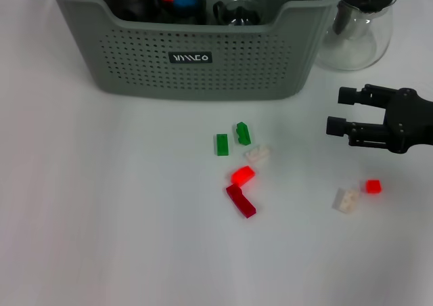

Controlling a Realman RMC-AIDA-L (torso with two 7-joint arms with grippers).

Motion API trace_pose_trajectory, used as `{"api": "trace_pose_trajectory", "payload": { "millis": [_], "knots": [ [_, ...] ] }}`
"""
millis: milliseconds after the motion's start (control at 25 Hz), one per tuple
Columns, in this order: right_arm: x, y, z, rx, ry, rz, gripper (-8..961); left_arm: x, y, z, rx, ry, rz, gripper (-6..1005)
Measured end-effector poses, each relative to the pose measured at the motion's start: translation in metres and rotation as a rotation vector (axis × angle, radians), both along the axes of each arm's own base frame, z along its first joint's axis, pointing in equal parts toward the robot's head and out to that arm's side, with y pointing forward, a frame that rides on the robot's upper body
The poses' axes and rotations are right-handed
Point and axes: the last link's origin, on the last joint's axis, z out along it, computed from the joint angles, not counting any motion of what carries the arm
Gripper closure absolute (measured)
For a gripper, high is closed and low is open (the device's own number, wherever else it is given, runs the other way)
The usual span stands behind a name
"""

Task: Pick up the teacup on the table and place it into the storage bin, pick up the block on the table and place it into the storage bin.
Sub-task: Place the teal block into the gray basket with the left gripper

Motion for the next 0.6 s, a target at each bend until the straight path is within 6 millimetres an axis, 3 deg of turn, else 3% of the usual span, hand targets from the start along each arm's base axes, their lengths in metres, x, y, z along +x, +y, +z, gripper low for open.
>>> {"api": "trace_pose_trajectory", "payload": {
  "millis": [320,480,600],
  "knots": [
    [-0.001,0.003,0.0,0.005,-0.004,0.001,121,0.006,0.005,-0.021,0.053,0.122,0.014,503],
    [-0.001,0.003,0.0,0.007,-0.006,0.0,121,0.015,0.004,-0.013,0.07,0.073,0.006,493],
    [-0.001,0.004,0.0,0.008,-0.007,-0.002,121,0.017,-0.004,0.008,0.137,-0.076,-0.002,444]
  ]
}}
